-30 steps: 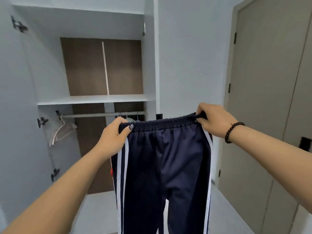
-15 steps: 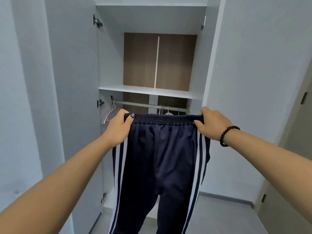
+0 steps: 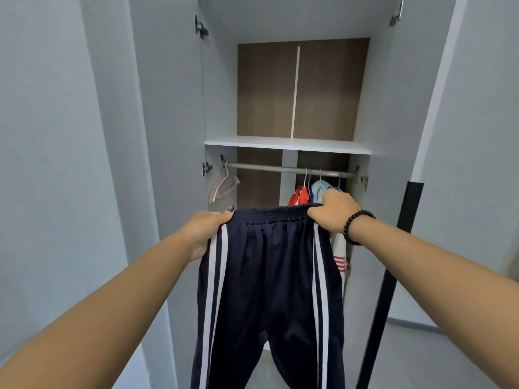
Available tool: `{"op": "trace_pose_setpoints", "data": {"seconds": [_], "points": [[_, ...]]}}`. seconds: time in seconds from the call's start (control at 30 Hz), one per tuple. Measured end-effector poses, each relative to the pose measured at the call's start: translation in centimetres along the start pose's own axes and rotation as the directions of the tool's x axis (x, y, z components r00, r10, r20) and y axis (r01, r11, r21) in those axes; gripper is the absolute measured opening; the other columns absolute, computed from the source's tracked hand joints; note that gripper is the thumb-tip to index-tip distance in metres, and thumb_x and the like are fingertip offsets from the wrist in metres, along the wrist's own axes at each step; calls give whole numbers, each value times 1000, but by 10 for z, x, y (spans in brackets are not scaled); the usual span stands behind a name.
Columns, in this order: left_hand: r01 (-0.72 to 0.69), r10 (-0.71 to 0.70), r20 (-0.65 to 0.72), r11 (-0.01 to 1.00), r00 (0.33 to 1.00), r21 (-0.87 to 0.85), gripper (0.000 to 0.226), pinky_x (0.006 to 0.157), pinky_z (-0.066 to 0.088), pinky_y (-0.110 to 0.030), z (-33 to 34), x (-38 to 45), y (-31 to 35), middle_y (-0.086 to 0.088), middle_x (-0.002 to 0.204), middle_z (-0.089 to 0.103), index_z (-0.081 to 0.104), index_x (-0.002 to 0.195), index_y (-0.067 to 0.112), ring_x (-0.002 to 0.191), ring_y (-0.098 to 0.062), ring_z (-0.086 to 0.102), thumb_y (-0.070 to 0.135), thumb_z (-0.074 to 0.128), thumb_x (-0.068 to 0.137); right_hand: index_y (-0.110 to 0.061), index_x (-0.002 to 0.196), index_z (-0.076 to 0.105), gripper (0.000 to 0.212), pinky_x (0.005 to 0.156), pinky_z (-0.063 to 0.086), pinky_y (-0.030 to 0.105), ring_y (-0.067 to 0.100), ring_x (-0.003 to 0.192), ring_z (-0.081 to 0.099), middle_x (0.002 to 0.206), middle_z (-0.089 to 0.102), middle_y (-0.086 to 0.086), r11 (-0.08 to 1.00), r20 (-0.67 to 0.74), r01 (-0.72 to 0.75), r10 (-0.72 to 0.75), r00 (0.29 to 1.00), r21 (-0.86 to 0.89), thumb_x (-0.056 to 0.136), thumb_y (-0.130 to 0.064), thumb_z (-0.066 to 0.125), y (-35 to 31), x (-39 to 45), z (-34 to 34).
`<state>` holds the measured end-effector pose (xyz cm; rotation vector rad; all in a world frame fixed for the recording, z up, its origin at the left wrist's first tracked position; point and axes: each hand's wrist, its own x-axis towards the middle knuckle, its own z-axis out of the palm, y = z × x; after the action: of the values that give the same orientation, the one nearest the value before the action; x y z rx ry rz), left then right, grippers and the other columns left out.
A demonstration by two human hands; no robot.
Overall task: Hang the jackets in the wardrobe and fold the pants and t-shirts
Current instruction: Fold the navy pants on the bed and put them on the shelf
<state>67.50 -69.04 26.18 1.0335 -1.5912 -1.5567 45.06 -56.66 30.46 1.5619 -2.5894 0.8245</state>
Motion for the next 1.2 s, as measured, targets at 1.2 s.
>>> {"op": "trace_pose_setpoints", "data": {"seconds": [1.2], "points": [[-351,356,-125,934,926,65,48,87,52,-32,-57,-72,-3,-11,113,70,60,122,21,103,-26,66,-15,54,90,-21,93,51,34,79,52,31,14,95,58,101,60,-3,632,175,652,-761,625,419,74,-22,80,-68,23,63]]}}
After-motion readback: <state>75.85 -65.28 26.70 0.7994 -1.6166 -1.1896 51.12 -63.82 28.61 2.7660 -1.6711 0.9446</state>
